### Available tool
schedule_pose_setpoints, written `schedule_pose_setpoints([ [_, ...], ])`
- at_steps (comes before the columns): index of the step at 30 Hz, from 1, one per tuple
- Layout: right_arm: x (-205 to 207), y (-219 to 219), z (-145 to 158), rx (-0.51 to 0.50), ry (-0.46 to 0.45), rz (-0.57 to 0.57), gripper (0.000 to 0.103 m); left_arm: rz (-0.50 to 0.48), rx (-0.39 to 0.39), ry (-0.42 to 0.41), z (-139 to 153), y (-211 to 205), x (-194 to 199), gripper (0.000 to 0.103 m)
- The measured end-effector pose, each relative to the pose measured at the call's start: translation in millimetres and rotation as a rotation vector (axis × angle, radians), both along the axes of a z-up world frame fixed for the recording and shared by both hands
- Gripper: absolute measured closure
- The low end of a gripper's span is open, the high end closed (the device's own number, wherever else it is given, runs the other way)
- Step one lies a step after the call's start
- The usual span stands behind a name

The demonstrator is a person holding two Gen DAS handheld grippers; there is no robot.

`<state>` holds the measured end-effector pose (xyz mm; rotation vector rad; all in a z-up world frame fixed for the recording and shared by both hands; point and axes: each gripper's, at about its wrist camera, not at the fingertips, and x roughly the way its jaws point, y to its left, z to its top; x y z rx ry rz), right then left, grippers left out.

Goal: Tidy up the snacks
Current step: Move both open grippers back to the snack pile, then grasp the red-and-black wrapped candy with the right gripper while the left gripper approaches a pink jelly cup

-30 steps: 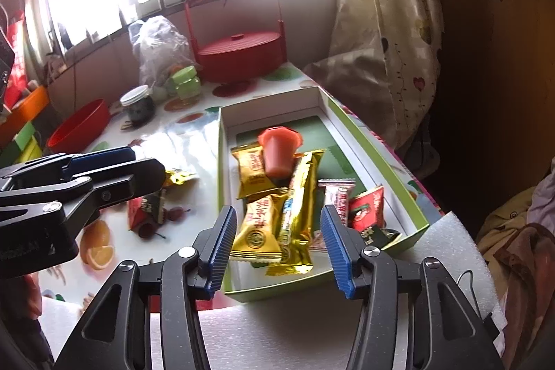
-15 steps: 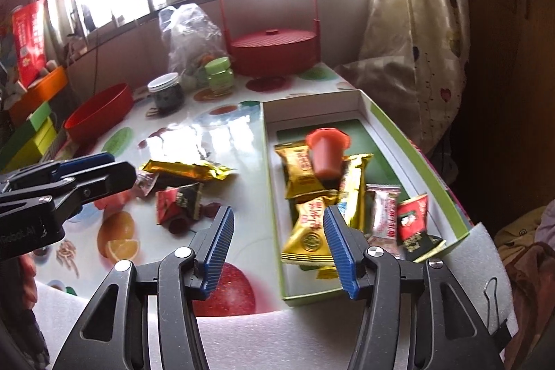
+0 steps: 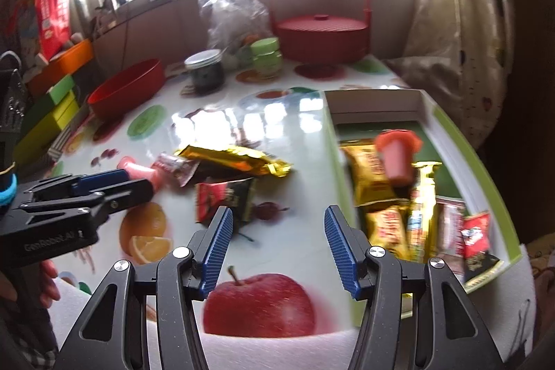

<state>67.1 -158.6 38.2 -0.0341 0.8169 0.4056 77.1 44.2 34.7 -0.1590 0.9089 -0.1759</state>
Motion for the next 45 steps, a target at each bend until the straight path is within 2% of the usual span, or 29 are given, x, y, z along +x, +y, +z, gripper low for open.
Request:
schedule_pose_setpoints([
  [17,26.3,38.6,-21.2,-0.028,0.062,0.099,0.047,0.101,-0.01,0.056,-18.7,41.2,1.5,0.054],
  [24,32.2,46.3,-26.4,-0.019,0.083,0.118,0.047,0.159,-0.018,0.05,-17.4,65.1,1.0,0.054],
  [28,37.2,48.9,-29.6,-0.017,0.095,0.106,0.047,0.19,-0.067,0.057,-18.4,74.9,1.6,0.054],
  [34,43.4,51.3,-34.4,-0.013,0.106,0.085,0.046,0.158,-0.151,0.038,-8.4,66.7,-6.8,0.054],
  [38,45.6,55.9,-34.5,-0.026,0.098,0.089,0.046,0.145,-0.17,0.044,-4.7,57.0,-3.8,0.054],
  [42,44.0,59.6,-34.2,-0.038,0.097,0.105,0.046,0.175,-0.204,0.072,-10.2,55.6,3.4,0.054],
  [45,42.4,59.0,-33.8,-0.05,0.088,0.096,0.055,0.191,-0.187,0.079,-14.1,57.5,4.5,0.054],
])
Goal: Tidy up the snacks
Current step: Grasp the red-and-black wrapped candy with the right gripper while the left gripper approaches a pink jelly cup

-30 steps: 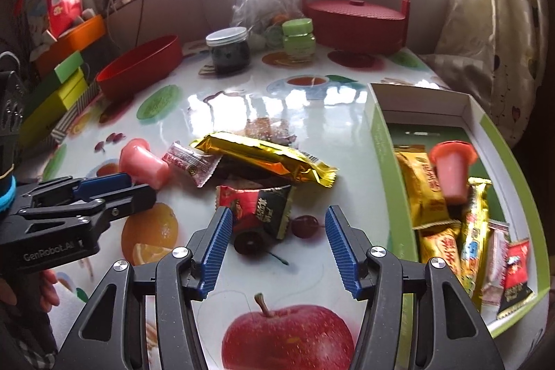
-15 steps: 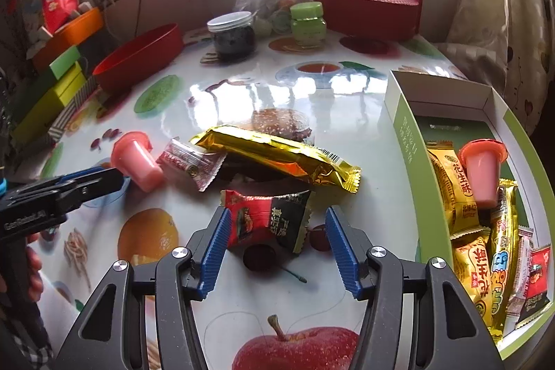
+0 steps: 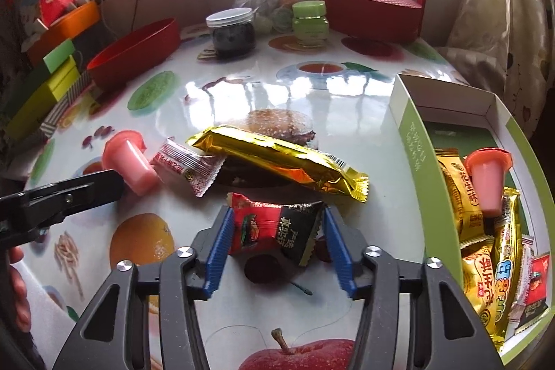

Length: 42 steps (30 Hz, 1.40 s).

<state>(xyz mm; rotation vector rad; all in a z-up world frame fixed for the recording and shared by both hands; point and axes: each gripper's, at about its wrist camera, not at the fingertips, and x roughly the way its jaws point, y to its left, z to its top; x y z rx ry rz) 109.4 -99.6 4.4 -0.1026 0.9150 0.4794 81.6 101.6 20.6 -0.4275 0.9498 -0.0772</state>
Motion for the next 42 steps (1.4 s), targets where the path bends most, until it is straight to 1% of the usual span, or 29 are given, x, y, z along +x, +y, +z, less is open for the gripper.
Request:
schedule_pose_setpoints([
  [2,-0.3,-1.7,0.7,0.011,-0.001,-0.001,0.061,0.011,-0.001,0.012,-3.6,4.6,0.9,0.054],
  [5,-2.0,-3.3,2.9,0.022,-0.01,-0.004,0.066,0.038,0.008,0.015,-5.8,13.5,-0.4,0.054],
  [9,-5.2,-1.3,4.1,0.027,-0.014,0.004,0.069,0.066,0.026,0.01,-4.7,25.2,1.5,0.054],
  [11,-6.8,-0.2,3.9,0.034,-0.008,0.011,0.071,0.08,0.023,0.013,-6.0,32.4,3.4,0.054],
  [13,-9.7,2.1,3.6,0.041,-0.004,0.023,0.071,0.094,0.026,0.017,-6.9,37.4,4.5,0.054],
  [18,-15.6,10.3,3.7,0.047,0.002,0.051,0.071,0.122,0.062,0.015,-6.4,44.2,10.2,0.054],
  [22,-19.2,11.6,3.5,0.051,0.005,0.06,0.071,0.145,0.067,0.015,-6.5,49.7,9.7,0.054],
  [24,-19.4,10.9,3.4,0.055,0.008,0.059,0.071,0.125,0.01,0.005,-5.4,48.0,6.8,0.054],
  [28,-19.8,9.5,2.8,0.063,0.012,0.053,0.071,0.073,-0.004,-0.036,3.9,30.9,5.1,0.054],
  [32,-20.1,7.6,2.6,0.07,0.014,0.05,0.071,0.071,0.003,-0.012,2.9,19.2,13.4,0.054],
  [38,-18.7,1.2,1.6,0.093,0.028,0.041,0.071,0.115,0.004,0.041,-7.7,13.2,22.4,0.054],
  [40,-18.7,0.8,1.5,0.096,0.028,0.042,0.071,0.136,0.011,0.046,-9.0,14.3,24.1,0.054],
  [42,-18.7,0.0,1.5,0.1,0.03,0.042,0.071,0.145,0.039,0.032,-6.2,14.5,26.3,0.054],
])
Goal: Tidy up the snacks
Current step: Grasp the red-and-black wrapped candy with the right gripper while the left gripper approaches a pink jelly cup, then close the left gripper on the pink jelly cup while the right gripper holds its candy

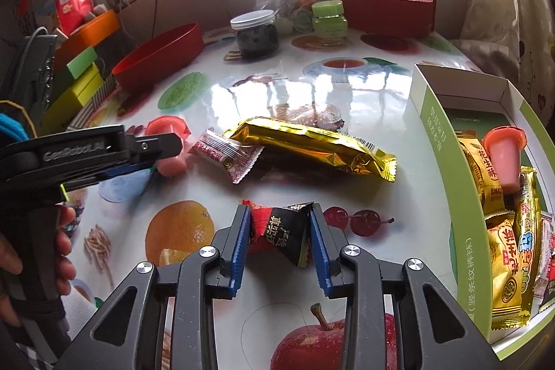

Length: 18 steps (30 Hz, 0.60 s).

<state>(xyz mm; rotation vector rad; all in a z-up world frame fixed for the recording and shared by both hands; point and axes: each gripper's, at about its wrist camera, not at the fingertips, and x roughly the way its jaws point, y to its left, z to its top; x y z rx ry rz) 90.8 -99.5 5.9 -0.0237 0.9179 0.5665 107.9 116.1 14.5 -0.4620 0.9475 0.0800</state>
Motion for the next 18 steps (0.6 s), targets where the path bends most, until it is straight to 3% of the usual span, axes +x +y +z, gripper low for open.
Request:
schedule_pose_setpoints([
  [4,0.6,-1.4,-0.4,0.011,0.007,-0.003,0.071,0.014,0.006,0.016,-1.8,5.0,5.9,0.054],
  [11,1.5,-2.6,-1.1,0.02,0.014,-0.003,0.071,0.032,0.086,0.044,-6.0,8.4,9.7,0.054],
  [18,2.0,-3.4,-1.5,0.021,0.017,-0.003,0.071,0.013,0.1,0.048,-6.2,5.1,13.3,0.054],
])
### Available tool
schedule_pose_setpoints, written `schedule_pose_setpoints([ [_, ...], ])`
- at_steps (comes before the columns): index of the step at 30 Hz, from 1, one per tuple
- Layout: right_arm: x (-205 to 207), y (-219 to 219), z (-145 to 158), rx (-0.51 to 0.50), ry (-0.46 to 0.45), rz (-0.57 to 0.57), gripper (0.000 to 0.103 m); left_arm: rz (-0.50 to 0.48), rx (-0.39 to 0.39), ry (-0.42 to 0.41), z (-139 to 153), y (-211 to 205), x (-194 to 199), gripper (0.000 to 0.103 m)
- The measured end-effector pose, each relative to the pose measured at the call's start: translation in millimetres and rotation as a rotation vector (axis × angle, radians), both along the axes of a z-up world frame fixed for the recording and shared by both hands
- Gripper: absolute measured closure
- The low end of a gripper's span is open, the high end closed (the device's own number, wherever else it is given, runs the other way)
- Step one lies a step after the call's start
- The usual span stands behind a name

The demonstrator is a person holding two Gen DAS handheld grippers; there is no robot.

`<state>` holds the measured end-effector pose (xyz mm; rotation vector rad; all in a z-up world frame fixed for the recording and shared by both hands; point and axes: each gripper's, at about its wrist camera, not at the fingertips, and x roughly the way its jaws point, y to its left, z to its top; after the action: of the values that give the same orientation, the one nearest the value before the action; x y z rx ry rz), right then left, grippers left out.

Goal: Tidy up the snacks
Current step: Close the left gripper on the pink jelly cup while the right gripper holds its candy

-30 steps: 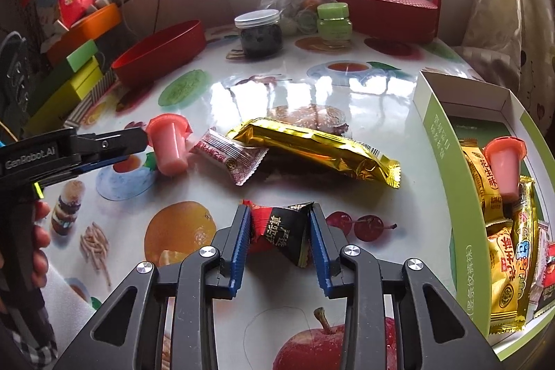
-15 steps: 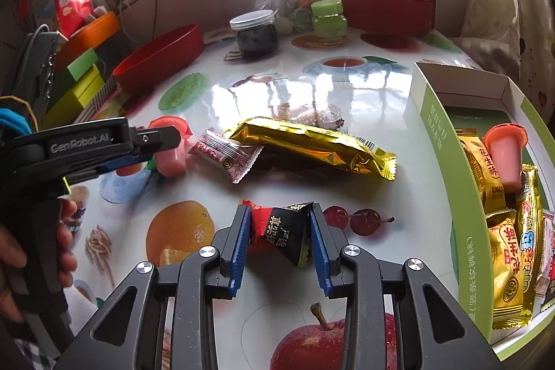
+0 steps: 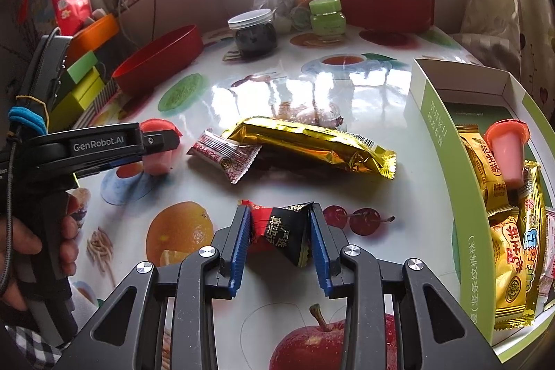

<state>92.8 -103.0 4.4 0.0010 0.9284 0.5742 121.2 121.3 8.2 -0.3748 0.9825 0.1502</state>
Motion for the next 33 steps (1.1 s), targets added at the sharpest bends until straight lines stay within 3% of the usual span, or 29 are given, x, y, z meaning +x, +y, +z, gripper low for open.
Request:
schedule_pose_setpoints([
  [3,0.2,-0.1,-0.3,0.0,0.001,0.0,0.071,-0.006,0.012,-0.001,0.1,-0.4,2.1,0.055],
  [4,0.3,0.1,-0.3,0.0,0.0,0.0,0.071,-0.005,0.014,-0.001,0.2,-0.1,2.3,0.06],
  [33,-5.8,-7.1,4.7,-0.001,-0.018,-0.027,0.073,-0.073,-0.009,-0.061,7.9,-13.0,-15.6,0.06],
])
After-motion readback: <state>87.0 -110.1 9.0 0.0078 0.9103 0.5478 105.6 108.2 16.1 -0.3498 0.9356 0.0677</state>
